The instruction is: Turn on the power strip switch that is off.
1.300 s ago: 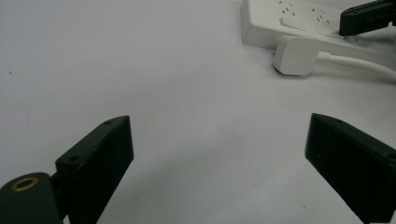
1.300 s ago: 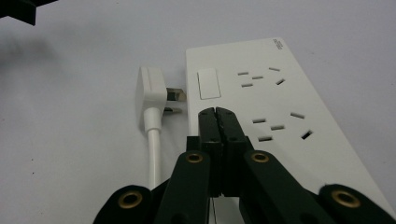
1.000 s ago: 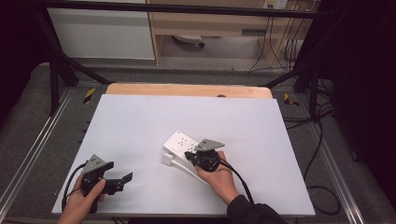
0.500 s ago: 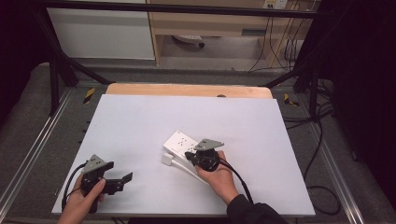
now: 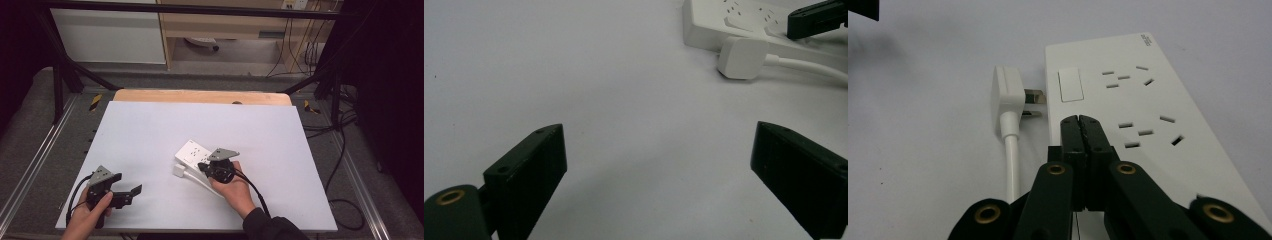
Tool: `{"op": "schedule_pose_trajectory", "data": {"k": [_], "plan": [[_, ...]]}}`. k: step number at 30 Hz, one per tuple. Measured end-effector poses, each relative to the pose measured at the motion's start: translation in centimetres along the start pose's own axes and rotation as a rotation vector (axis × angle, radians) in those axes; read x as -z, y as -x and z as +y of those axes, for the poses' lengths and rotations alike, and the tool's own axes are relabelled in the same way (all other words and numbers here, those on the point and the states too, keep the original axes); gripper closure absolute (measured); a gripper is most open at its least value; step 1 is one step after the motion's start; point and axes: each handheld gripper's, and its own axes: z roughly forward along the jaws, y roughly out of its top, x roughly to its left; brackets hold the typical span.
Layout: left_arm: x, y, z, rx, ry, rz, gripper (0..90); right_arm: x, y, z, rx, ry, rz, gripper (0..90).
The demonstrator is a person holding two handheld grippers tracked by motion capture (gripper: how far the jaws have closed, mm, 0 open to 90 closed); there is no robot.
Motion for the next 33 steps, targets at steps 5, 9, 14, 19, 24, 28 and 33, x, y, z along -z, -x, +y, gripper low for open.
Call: {"op": "schedule_pose_trajectory", "data": {"k": [5, 9, 14, 19, 24, 28, 33], "plan": [[0.0, 0.0, 0.0, -0.001, -0.001, 0.001, 7.7, 0.0, 0.0, 0.0, -0.009, 0.000, 0.006, 90.0], [0.0, 0.0, 0.0, 0.001, 0.000, 0.001, 7.7, 0.0, 0.0, 0.1, -0.010, 0.006, 0.010, 90.0], [0.0, 0.0, 0.0, 0.001, -0.001, 0.001, 7.7, 0.3, 0.0, 0.3, -0.013, 0.015, 0.012, 90.0], [0.0, 0.0, 0.0, 0.001, -0.002, 0.001, 7.7, 0.7, 0.1, 0.5, -0.011, 0.025, 0.009, 90.0], [0.0, 0.0, 0.0, -0.001, -0.003, 0.001, 7.7, 0.9, 0.3, 0.9, -0.009, 0.033, 0.004, 90.0], [0.0, 0.0, 0.0, 0.001, -0.001, 0.001, 7.7, 1.1, 0.4, 1.0, -0.018, 0.038, 0.002, 87.0], [0.0, 0.0, 0.0, 0.000, -0.002, 0.000, 7.7, 1.3, 0.7, 1.2, -0.029, 0.036, 0.003, 77.2]]}}
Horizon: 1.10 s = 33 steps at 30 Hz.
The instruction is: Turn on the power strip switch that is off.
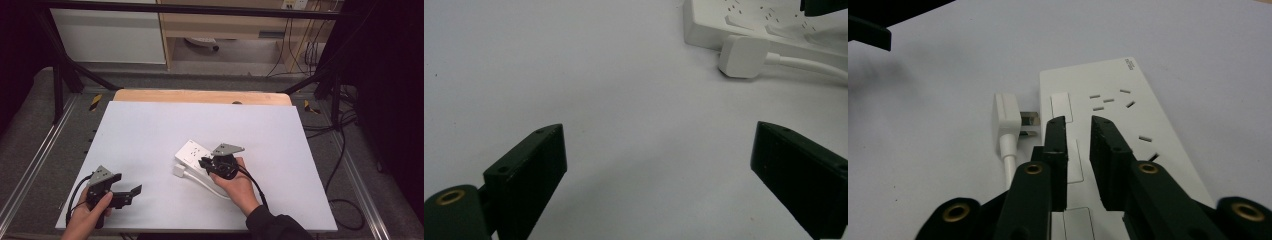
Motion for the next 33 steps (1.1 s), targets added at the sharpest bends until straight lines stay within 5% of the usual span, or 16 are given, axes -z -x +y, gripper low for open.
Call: {"op": "schedule_pose_trajectory", "data": {"k": [14, 29, 33], "plan": [[0.0, 0.0, 0.0, -0.002, 0.000, 0.002, 7.7, 0.7, 0.7, 0.7, -0.031, -0.011, -0.010, 50.3], [0.0, 0.0, 0.0, -0.002, 0.001, -0.001, 7.7, 1.6, 1.9, 1.6, -0.113, -0.007, -0.063, 8.1], [0.0, 0.0, 0.0, -0.007, 0.000, -0.005, 7.7, 2.2, 2.4, 1.9, -0.137, 0.014, -0.068, 4.8]]}}
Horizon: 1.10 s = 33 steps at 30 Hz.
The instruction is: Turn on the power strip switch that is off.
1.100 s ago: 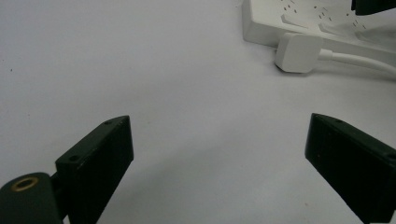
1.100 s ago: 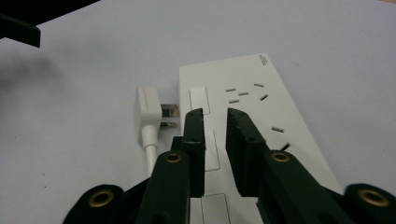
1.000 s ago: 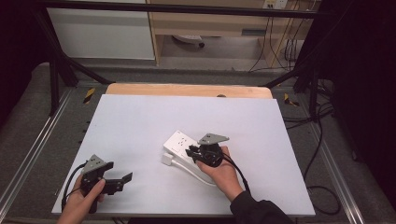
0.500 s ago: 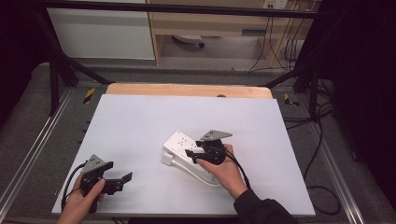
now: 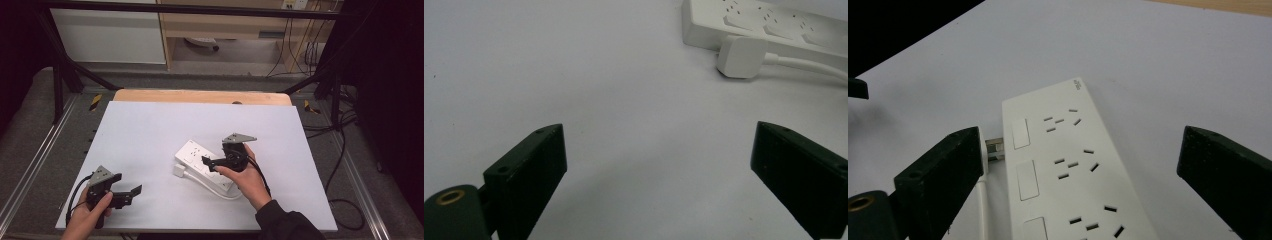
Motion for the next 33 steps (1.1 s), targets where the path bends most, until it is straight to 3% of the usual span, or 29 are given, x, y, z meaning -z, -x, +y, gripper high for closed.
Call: {"op": "schedule_pose_trajectory", "data": {"k": [5, 26, 33], "plan": [[0.0, 0.0, 0.0, 0.000, 0.002, 0.000, 7.7, 0.9, 0.5, 0.3, -0.002, 0.023, 0.002, 3.7], [0.0, 0.0, 0.0, 0.003, 0.004, 0.003, 7.7, 6.3, 3.9, 0.0, 0.023, 0.166, -0.150, 2.3], [-0.2, 0.3, 0.0, -0.011, -0.008, -0.002, 7.7, 8.0, 5.3, -0.8, -0.017, 0.194, -0.168, 1.9]]}}
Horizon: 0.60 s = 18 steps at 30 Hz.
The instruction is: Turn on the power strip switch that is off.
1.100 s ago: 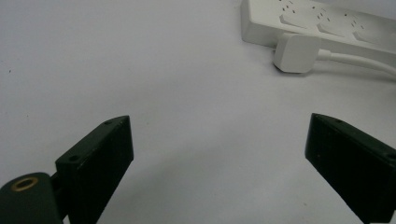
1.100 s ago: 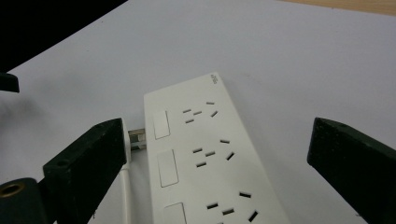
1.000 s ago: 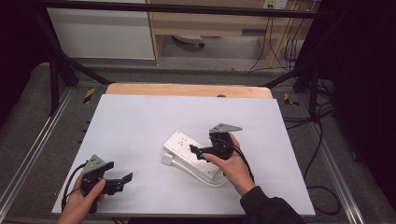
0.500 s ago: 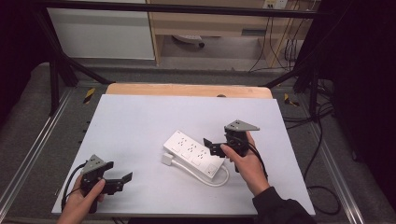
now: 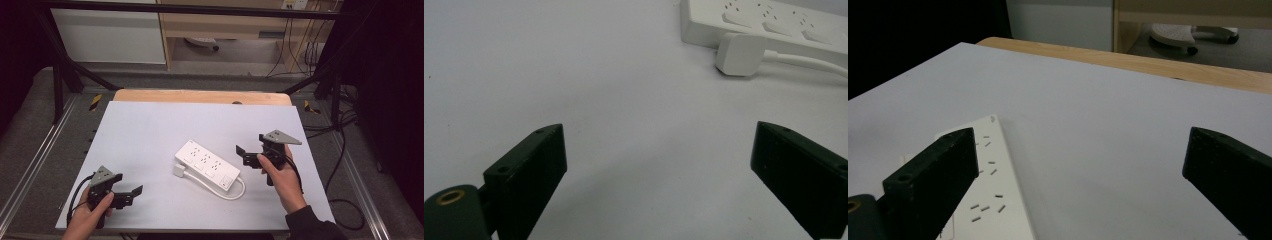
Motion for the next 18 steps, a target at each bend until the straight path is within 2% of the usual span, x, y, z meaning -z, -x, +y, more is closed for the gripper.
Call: {"op": "schedule_pose_trajectory", "data": {"k": [18], "plan": [[0.1, -0.1, -0.1, 0.010, 0.006, 0.006, 7.7, 4.0, 4.0, -2.5, -0.057, 0.024, -0.090, 1.9]]}}
